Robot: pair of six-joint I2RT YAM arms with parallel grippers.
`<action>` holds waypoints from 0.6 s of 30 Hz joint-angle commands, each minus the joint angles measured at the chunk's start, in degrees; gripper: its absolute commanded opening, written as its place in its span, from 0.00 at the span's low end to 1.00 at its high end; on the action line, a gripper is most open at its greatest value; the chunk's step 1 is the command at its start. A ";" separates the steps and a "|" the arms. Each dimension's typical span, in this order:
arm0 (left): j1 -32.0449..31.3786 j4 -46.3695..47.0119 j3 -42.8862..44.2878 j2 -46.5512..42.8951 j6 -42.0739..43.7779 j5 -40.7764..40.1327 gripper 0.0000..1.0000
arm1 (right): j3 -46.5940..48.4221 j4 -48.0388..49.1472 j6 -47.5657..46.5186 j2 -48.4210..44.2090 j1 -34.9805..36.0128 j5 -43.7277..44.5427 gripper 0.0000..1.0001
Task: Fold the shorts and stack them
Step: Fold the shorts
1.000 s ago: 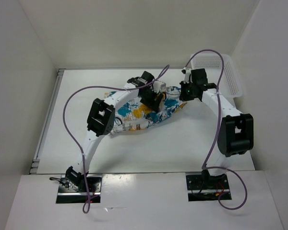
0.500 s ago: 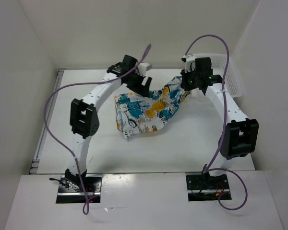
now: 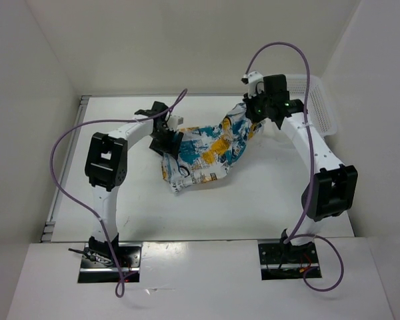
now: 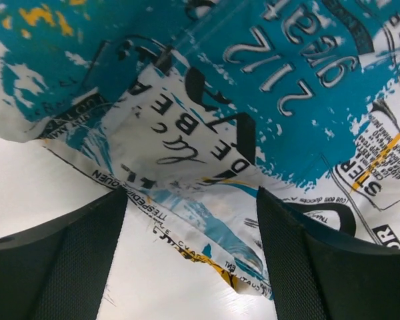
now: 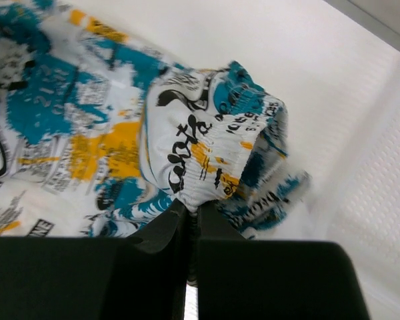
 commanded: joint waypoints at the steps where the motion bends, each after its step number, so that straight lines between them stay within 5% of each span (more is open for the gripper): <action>1: 0.28 2.91 1.61 5.20 0.25 2.11 0.77 | 4.06 -0.80 -3.74 0.42 5.07 1.27 0.00; 6: 0.80 2.91 4.43 9.07 0.25 7.39 0.44 | 5.30 -0.28 -6.29 4.10 11.48 6.17 0.00; 18: 2.12 2.39 4.87 10.22 0.25 20.23 0.36 | 12.85 1.39 -14.89 16.14 32.48 12.61 0.00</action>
